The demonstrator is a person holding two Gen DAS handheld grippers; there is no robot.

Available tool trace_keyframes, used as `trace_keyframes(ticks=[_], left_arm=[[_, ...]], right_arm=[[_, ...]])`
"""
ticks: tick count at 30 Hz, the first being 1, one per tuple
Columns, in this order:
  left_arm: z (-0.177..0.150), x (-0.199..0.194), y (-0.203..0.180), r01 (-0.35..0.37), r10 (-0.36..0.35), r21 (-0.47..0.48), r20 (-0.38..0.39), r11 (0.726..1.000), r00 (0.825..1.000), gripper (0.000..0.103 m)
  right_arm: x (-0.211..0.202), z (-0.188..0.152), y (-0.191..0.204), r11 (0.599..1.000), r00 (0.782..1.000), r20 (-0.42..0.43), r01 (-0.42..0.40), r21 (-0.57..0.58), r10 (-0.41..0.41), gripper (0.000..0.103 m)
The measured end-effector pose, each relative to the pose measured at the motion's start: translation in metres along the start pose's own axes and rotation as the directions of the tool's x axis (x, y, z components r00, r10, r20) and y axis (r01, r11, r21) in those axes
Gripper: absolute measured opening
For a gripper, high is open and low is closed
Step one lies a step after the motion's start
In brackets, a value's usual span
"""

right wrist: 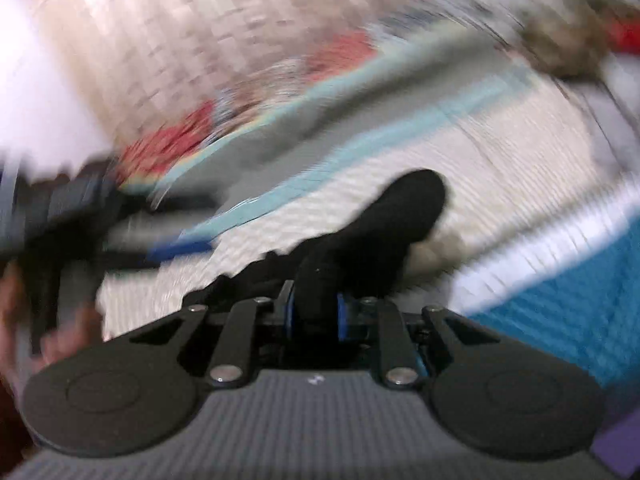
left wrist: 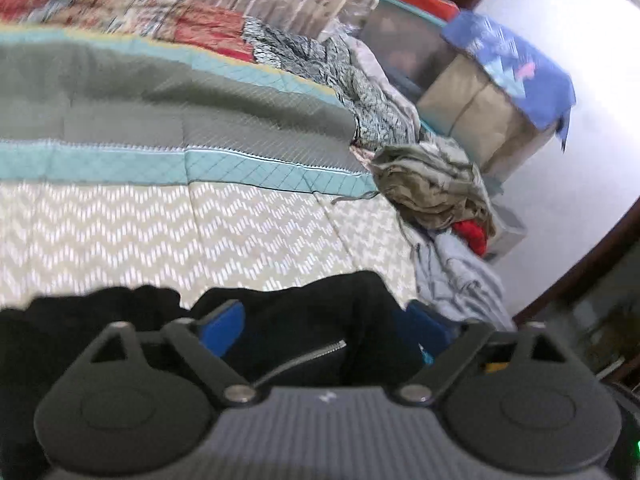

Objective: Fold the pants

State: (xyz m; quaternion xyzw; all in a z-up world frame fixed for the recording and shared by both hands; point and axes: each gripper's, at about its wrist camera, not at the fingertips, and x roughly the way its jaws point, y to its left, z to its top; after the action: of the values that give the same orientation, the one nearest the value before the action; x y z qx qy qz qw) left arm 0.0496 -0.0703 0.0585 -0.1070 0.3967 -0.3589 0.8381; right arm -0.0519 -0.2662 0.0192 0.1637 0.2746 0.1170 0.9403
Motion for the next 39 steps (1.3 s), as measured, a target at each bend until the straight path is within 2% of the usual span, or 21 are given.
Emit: trace_keyframes(ticks=[4,5,7,8,9,12,14,15,17,18,19,20,24,27,29,30,31,32,34,35,39], left_arm=[[0.005,0.025,-0.015,-0.047,0.063,0.120,-0.130,0.992,0.990,0.095],[0.006,0.030,-0.016,-0.054,0.075,0.142,-0.152,0.988,0.986,0.090],[0.004,0.043,-0.020,-0.069,0.110,0.191,-0.209,0.979,0.972,0.052],[0.003,0.045,-0.018,-0.077,0.124,0.203,-0.232,0.976,0.965,0.020],[0.001,0.045,-0.014,-0.087,0.132,0.194,-0.235,0.977,0.963,0.016],[0.004,0.022,0.012,-0.069,0.083,0.079,-0.182,0.994,0.980,0.016],[0.006,0.006,0.033,-0.071,0.072,0.008,-0.161,0.997,0.984,0.016],[0.007,-0.002,0.043,-0.063,0.059,-0.022,-0.157,0.998,0.986,0.016],[0.007,-0.017,0.063,-0.052,0.040,-0.073,-0.154,0.996,0.987,0.016],[0.006,-0.025,0.074,-0.049,0.034,-0.097,-0.152,0.994,0.988,0.016],[0.006,-0.031,0.082,-0.049,0.032,-0.117,-0.149,0.992,0.988,0.016],[0.005,-0.037,0.091,-0.047,0.027,-0.138,-0.143,0.989,0.989,0.016],[0.001,-0.062,0.134,-0.042,0.022,-0.246,-0.081,0.968,0.996,0.016],[-0.004,-0.072,0.164,-0.072,0.057,-0.296,-0.058,0.952,0.997,0.017],[-0.012,-0.067,0.183,-0.144,0.124,-0.299,-0.083,0.943,0.989,0.030],[-0.019,-0.061,0.192,-0.196,0.168,-0.297,-0.117,0.935,0.979,0.045],[-0.026,-0.055,0.199,-0.245,0.209,-0.301,-0.147,0.922,0.967,0.052],[-0.036,-0.050,0.207,-0.295,0.252,-0.306,-0.173,0.905,0.952,0.058],[-0.051,-0.049,0.216,-0.296,0.253,-0.323,-0.168,0.899,0.953,0.069],[-0.056,-0.051,0.219,-0.281,0.243,-0.346,-0.149,0.895,0.958,0.078],[-0.072,-0.072,0.227,-0.204,0.200,-0.450,-0.056,0.869,0.978,0.081]], right_arm=[[0.012,-0.010,0.042,0.980,0.999,-0.027,-0.028,-0.195,0.023,0.022],[0.016,-0.013,0.051,0.973,0.999,-0.038,-0.041,-0.229,0.033,0.022],[0.017,-0.018,0.061,0.960,0.997,-0.054,-0.061,-0.275,0.048,0.022],[0.017,-0.021,0.068,0.953,0.997,-0.057,-0.069,-0.297,0.054,0.022],[0.018,-0.023,0.075,0.946,0.997,-0.058,-0.071,-0.316,0.055,0.022],[0.014,-0.028,0.073,0.936,0.997,-0.039,-0.074,-0.345,0.064,0.032],[0.014,-0.032,0.070,0.930,0.998,-0.027,-0.068,-0.362,0.063,0.066],[0.017,-0.036,0.072,0.923,0.999,-0.019,-0.053,-0.381,0.050,0.069],[0.025,-0.043,0.075,0.907,0.999,-0.048,-0.037,-0.419,0.018,0.062],[0.033,-0.045,0.076,0.908,0.997,-0.077,-0.043,-0.417,0.012,0.052],[0.041,-0.044,0.076,0.911,0.993,-0.111,-0.070,-0.406,0.027,0.022],[0.045,-0.043,0.079,0.913,0.989,-0.140,-0.094,-0.397,0.041,0.013],[0.039,-0.044,0.107,0.882,0.988,-0.122,-0.142,-0.449,0.097,0.013],[0.048,-0.041,0.125,0.854,0.981,-0.143,-0.187,-0.485,0.133,0.013],[0.057,-0.044,0.138,0.838,0.975,-0.170,-0.212,-0.504,0.144,0.014],[0.064,-0.049,0.143,0.825,0.969,-0.194,-0.235,-0.514,0.155,0.017],[0.073,-0.055,0.148,0.806,0.958,-0.235,-0.268,-0.527,0.165,0.027],[0.082,-0.062,0.150,0.790,0.947,-0.275,-0.295,-0.538,0.167,0.047],[0.096,-0.074,0.148,0.777,0.932,-0.333,-0.315,-0.545,0.143,0.060],[0.096,-0.078,0.146,0.773,0.930,-0.344,-0.312,-0.552,0.129,0.061],[0.079,-0.075,0.137,0.770,0.933,-0.330,-0.317,-0.554,0.146,0.063]])
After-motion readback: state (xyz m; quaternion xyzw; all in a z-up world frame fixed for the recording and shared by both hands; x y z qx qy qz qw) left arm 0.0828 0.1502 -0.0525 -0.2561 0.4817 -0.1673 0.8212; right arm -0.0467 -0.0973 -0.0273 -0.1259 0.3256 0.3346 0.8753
